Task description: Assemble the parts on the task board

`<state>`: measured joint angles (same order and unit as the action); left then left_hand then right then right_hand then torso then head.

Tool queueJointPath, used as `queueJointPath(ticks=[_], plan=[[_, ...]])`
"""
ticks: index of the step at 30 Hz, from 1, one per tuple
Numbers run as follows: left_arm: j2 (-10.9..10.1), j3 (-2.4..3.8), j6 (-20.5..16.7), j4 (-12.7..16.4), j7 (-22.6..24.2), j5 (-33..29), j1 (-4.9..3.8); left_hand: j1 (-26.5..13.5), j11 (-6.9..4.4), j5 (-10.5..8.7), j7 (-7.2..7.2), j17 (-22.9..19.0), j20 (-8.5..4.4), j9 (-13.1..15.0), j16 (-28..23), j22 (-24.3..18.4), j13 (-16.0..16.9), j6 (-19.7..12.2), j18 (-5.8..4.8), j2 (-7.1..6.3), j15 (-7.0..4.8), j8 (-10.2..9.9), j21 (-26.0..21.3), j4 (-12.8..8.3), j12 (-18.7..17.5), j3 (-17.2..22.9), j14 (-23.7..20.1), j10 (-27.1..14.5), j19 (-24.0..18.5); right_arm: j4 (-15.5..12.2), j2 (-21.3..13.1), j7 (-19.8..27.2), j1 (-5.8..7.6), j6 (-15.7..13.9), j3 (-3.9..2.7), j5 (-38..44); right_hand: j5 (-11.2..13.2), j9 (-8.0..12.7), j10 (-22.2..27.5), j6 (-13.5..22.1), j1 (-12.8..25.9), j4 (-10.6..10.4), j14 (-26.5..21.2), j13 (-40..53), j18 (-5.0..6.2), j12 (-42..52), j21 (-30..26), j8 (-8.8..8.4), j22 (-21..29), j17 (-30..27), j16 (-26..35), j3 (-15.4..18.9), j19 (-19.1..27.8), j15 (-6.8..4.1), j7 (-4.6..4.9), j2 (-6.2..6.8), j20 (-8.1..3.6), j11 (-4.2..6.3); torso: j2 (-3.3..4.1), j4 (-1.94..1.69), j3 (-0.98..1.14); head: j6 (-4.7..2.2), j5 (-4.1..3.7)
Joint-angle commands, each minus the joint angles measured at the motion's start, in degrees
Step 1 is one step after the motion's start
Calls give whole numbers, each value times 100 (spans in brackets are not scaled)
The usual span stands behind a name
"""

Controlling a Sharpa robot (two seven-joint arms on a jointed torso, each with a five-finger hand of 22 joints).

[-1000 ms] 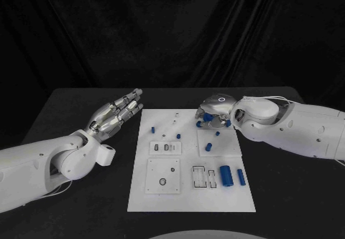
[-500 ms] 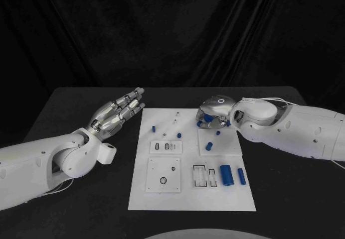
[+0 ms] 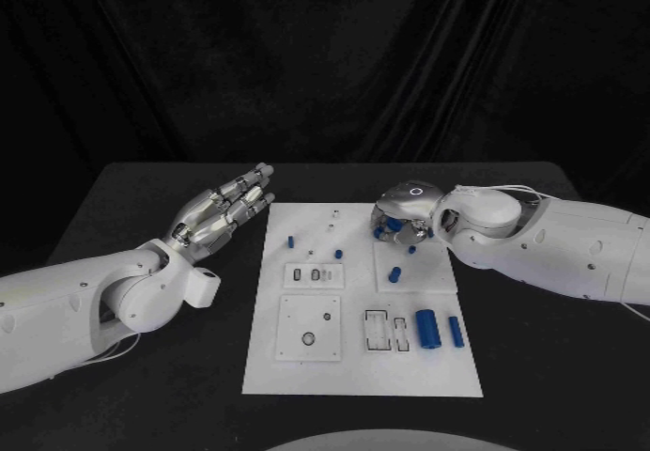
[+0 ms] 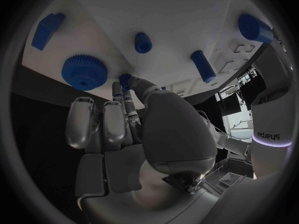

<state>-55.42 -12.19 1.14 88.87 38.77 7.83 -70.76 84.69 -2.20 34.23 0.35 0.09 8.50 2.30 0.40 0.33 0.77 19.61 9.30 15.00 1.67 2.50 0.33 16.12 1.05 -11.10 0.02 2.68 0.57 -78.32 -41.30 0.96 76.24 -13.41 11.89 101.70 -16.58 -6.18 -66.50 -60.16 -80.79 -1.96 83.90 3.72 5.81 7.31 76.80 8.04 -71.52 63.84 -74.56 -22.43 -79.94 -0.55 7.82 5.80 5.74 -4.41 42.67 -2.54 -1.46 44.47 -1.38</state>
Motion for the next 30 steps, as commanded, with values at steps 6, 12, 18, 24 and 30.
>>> queueJointPath(ticks=[6, 12, 18, 24, 30], plan=[[-19, 5, 78, -5, 347, 31, -9, 79, 57, 49, 17, 4, 51, 13, -20, 11, -2, 99, 104, -24, 46, 40, 36, -2, -6, 48, 24, 12, 20, -104, 10, 66, 80, -499, -2, -3, -26, -64, -195, -156, -105, 34, 171, 5, -119, 23, 45, 72, -49, 12, -49, -95, 15, -8, -24, 0, -23, 37, -5, 3, 0, -45, 58], [-16, 5, 61, -9, 337, 31, -9, 84, 59, 56, 21, 5, 55, 14, -19, 12, -2, 110, 104, -27, 49, 43, 37, -3, -5, 51, 25, 15, 23, -55, 201, 60, 305, -526, -3, -234, -25, -65, -202, -154, -101, 36, 174, 3, -122, 16, 54, 68, -63, 27, -60, -95, 9, -10, -23, 11, -25, 36, -4, 4, -7, -74, 82], [-2, 5, 38, 7, 343, 30, -9, 88, 61, 60, 22, 6, 57, 15, -18, 13, -1, 116, 104, -31, 51, 46, 39, -4, -3, 53, 28, 18, 25, 300, 577, 92, 399, -519, -3, -309, -4, -66, -210, -149, -83, 28, 175, 1, -123, 3, 57, 60, -69, 34, -66, -92, 8, -10, -20, 25, -28, 34, -6, -5, -9, -99, 76], [17, 5, 34, 7, 345, 30, -9, 90, 62, 63, 23, 5, 59, 16, -19, 11, -1, 123, 104, -36, 52, 48, 37, -5, -3, 53, 26, 18, 23, 713, 934, 126, 405, -506, -3, -327, 6, -67, -211, -146, -75, 24, 176, -1, -123, -4, 58, 56, -71, 34, -68, -92, 8, -9, -19, 27, -28, 33, 2, -15, -10, -93, 66], [41, 5, 43, -10, 340, 30, -9, 90, 62, 63, 23, 5, 59, 16, -19, 11, -1, 123, 104, -36, 52, 48, 37, -5, -3, 53, 26, 18, 23, 1065, 1224, 156, 371, -495, -3, -332, 28, -66, -209, -132, -60, 14, 174, -4, -125, -23, 63, 43, -80, 26, -66, -95, 6, -8, -17, 33, -29, 31, 8, -17, -11, -88, 56]])
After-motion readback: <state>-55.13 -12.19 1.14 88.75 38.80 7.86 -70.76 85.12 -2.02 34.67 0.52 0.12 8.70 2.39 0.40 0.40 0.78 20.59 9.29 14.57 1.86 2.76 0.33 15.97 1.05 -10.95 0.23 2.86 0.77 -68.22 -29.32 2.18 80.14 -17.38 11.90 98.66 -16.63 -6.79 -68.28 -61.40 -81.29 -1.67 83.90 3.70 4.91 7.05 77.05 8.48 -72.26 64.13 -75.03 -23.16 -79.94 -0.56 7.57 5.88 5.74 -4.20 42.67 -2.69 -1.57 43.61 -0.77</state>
